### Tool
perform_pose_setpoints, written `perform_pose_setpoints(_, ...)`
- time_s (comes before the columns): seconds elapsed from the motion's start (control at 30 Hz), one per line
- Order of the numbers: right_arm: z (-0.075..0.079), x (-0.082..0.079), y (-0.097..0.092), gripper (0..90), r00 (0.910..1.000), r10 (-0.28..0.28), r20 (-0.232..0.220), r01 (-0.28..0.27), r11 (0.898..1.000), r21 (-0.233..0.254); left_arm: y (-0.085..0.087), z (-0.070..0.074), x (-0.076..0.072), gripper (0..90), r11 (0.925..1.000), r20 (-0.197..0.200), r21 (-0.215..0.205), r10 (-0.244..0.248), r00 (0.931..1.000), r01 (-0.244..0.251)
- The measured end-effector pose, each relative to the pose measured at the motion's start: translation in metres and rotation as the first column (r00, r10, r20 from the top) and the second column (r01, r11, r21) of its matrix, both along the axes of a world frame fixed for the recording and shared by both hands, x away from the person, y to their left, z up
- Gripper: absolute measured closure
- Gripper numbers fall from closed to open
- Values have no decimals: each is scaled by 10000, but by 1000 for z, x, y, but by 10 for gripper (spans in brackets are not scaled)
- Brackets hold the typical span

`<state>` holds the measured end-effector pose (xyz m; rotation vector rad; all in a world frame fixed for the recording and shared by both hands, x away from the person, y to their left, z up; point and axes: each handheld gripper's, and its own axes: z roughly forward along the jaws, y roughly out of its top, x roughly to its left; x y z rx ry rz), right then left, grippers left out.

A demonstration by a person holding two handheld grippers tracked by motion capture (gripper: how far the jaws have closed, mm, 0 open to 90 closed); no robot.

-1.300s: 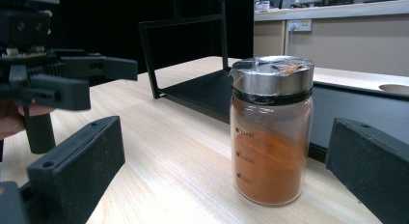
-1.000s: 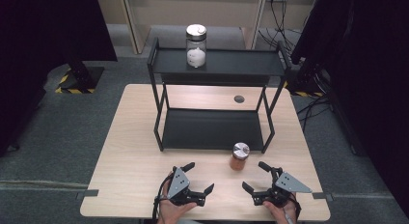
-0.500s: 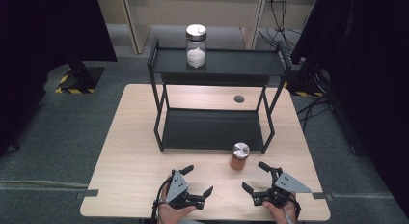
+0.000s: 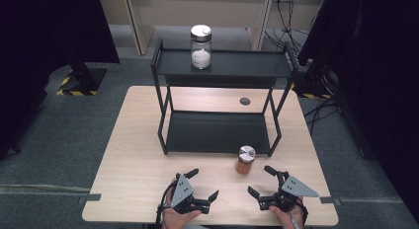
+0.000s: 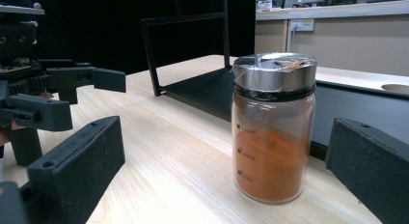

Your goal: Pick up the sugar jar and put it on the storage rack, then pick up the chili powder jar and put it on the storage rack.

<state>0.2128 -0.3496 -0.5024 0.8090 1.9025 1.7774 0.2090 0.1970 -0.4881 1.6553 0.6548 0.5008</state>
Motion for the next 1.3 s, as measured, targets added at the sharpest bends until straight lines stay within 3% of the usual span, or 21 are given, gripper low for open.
perform_pose_setpoints(0.23, 0, -1, 0, 4, 10000, -30, 5, 30, 10000, -20, 1, 0, -2, 13, 10000, 121, 0, -14, 9999, 14)
perform_pose_setpoints(1.3, 2, 2, 4, 3, 9999, -130, 42, 131, 9998, -129, 4, -1, -1, 13, 9996, -26, -214, 168, 9999, -169)
